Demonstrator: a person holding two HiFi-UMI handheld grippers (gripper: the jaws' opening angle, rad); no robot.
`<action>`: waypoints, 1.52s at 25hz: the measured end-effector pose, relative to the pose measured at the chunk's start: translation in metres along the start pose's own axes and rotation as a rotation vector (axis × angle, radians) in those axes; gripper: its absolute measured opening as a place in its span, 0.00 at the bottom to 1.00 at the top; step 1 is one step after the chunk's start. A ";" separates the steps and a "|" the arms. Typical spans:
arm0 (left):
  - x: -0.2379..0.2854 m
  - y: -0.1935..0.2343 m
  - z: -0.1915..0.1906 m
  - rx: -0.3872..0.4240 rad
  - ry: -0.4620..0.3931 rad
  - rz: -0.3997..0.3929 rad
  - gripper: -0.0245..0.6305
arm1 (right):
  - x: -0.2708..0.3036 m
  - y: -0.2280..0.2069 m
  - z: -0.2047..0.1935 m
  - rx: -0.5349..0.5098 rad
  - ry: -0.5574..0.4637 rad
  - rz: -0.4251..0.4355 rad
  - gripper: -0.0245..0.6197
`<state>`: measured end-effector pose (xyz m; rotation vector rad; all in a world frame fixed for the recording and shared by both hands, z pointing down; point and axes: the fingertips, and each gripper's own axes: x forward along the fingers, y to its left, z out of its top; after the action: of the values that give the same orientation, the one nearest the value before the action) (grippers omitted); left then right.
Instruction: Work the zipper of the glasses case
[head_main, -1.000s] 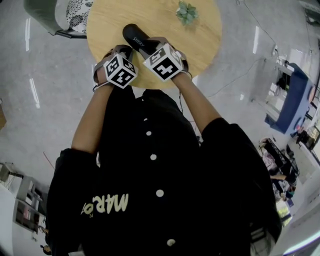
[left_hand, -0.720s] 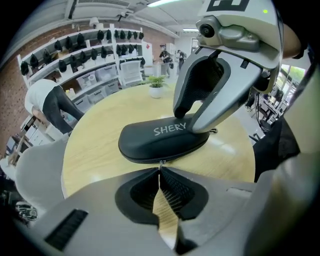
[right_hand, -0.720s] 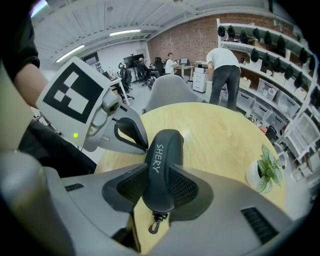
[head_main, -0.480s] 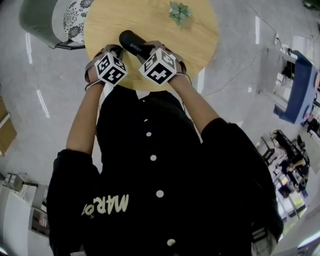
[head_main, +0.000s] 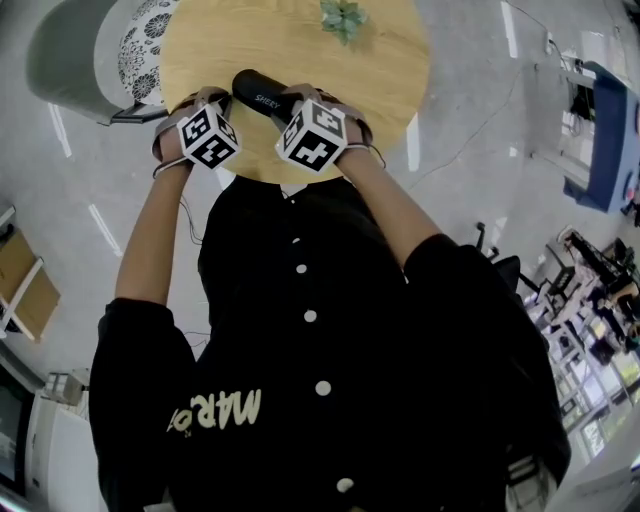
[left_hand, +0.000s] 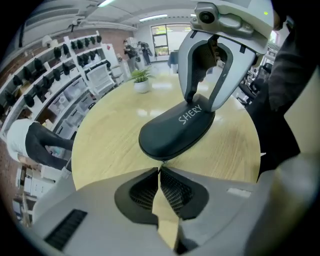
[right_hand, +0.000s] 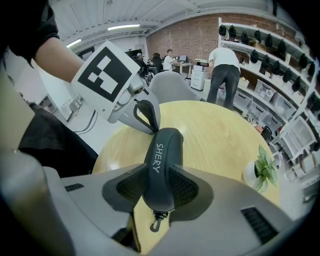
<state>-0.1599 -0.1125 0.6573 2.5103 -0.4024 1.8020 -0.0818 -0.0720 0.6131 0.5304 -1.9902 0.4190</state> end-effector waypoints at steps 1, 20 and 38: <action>0.000 0.002 0.001 0.029 0.002 -0.003 0.06 | 0.000 0.000 -0.001 0.002 0.001 -0.001 0.26; 0.008 0.036 0.023 0.651 0.000 -0.012 0.07 | -0.001 -0.001 -0.003 -0.008 0.019 0.007 0.26; 0.014 0.040 0.064 1.017 -0.045 -0.025 0.07 | 0.000 0.001 -0.003 -0.025 0.021 -0.002 0.26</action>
<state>-0.1055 -0.1650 0.6445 3.0578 0.7523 2.3258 -0.0801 -0.0692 0.6149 0.5100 -1.9727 0.3964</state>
